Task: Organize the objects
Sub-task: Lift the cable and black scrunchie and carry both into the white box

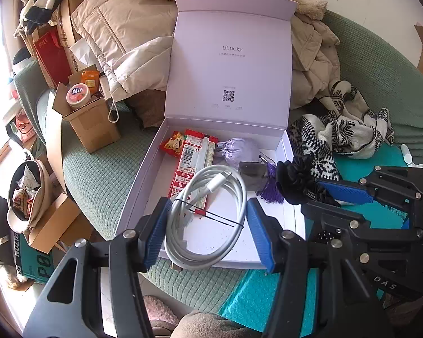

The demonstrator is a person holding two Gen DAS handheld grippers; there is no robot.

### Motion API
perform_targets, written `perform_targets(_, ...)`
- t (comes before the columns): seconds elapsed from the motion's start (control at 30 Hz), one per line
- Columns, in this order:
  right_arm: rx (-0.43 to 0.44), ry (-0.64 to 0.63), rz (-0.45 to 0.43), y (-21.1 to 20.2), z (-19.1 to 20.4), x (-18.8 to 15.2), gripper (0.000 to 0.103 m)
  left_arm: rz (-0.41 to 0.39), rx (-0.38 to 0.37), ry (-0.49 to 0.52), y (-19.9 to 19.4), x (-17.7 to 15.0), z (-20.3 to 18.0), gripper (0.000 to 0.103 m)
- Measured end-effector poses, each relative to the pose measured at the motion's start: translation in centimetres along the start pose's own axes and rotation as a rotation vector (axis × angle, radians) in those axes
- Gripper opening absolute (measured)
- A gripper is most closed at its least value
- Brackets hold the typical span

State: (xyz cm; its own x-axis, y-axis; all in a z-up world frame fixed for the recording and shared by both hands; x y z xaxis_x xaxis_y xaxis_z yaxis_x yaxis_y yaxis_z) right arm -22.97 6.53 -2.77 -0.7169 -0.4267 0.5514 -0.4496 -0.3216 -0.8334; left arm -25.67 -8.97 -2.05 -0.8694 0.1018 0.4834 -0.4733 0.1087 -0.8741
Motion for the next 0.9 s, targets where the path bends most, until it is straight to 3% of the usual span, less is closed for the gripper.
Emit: perform_targets(0.9,-0.043,0.049,0.043,7.5,-4.9,4.0,0.022,0.070,0.009,0.040,10.9,6.1,2.8,0.053)
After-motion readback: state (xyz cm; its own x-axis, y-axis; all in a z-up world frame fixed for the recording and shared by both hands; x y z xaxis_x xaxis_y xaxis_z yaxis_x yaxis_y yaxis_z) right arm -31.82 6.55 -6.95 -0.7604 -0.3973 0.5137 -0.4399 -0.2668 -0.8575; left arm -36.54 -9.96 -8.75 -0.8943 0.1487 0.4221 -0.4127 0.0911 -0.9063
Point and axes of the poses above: each gripper's, at about its wrist camera, not at the fingertips, and y roughly the way its jaws point, z to its left, x to its top, the point moved 5 cm from there along y, roughly the way its jaws point, and after that the axes turned 10 degrees about z, right-handed, at the moved point
